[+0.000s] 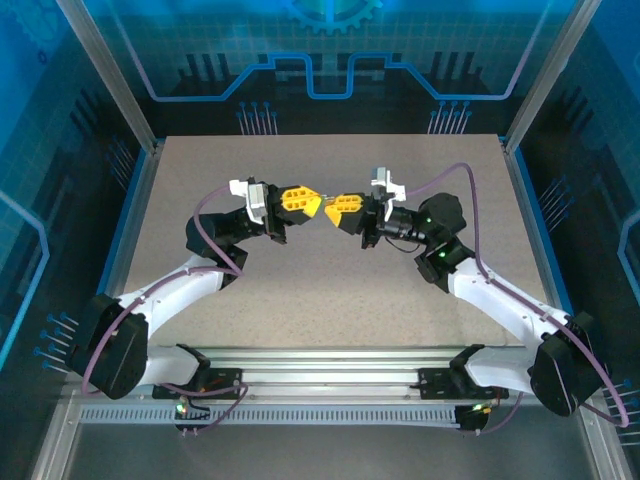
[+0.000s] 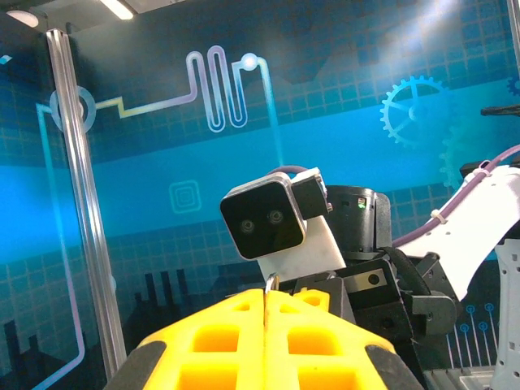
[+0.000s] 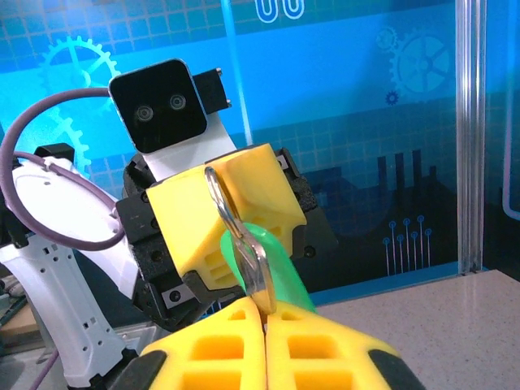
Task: Remove the keys from the keyring
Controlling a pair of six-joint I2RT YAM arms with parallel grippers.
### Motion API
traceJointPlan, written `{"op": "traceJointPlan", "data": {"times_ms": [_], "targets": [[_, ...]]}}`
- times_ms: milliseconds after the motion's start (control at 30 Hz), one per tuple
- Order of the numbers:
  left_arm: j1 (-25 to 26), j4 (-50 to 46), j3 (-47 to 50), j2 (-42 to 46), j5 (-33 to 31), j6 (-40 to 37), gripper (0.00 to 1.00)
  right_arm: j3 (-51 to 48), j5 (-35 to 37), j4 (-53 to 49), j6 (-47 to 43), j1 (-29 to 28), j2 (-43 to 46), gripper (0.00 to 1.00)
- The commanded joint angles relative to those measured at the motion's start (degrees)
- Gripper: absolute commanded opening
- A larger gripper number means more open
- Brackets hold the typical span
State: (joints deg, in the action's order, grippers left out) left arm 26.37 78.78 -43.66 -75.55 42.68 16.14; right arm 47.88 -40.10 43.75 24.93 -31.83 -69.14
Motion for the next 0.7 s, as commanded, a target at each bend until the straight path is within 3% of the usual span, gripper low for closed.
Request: {"op": "traceJointPlan", "data": {"times_ms": [0, 200, 267, 333, 467, 667], "targets": [[0.0, 1.5, 1.4, 1.5, 2.1, -0.6, 0.0, 0.7, 2.6, 8.2, 3.0, 0.4, -0.2, 0.08], [0.0, 1.5, 1.6, 1.7, 1.9, -0.9, 0.0, 0.8, 1.8, 10.5, 4.6, 0.4, -1.0, 0.0], [0.0, 1.4, 2.1, 2.0, 1.4, -1.5, 0.0, 0.7, 1.6, 11.5, 5.3, 0.4, -1.1, 0.0], [0.0, 0.8, 2.2, 2.2, 0.6, -1.9, 0.0, 0.8, 1.4, 12.6, 6.5, 0.4, -1.3, 0.06], [0.0, 0.3, 1.9, 2.2, 0.6, -1.8, 0.0, 1.3, 1.0, 13.0, 7.3, 0.4, -1.9, 0.0], [0.1, -0.2, 2.6, 2.9, -0.6, -3.6, 0.0, 1.4, 3.0, 11.3, 6.6, 0.3, -2.4, 0.0]]}}
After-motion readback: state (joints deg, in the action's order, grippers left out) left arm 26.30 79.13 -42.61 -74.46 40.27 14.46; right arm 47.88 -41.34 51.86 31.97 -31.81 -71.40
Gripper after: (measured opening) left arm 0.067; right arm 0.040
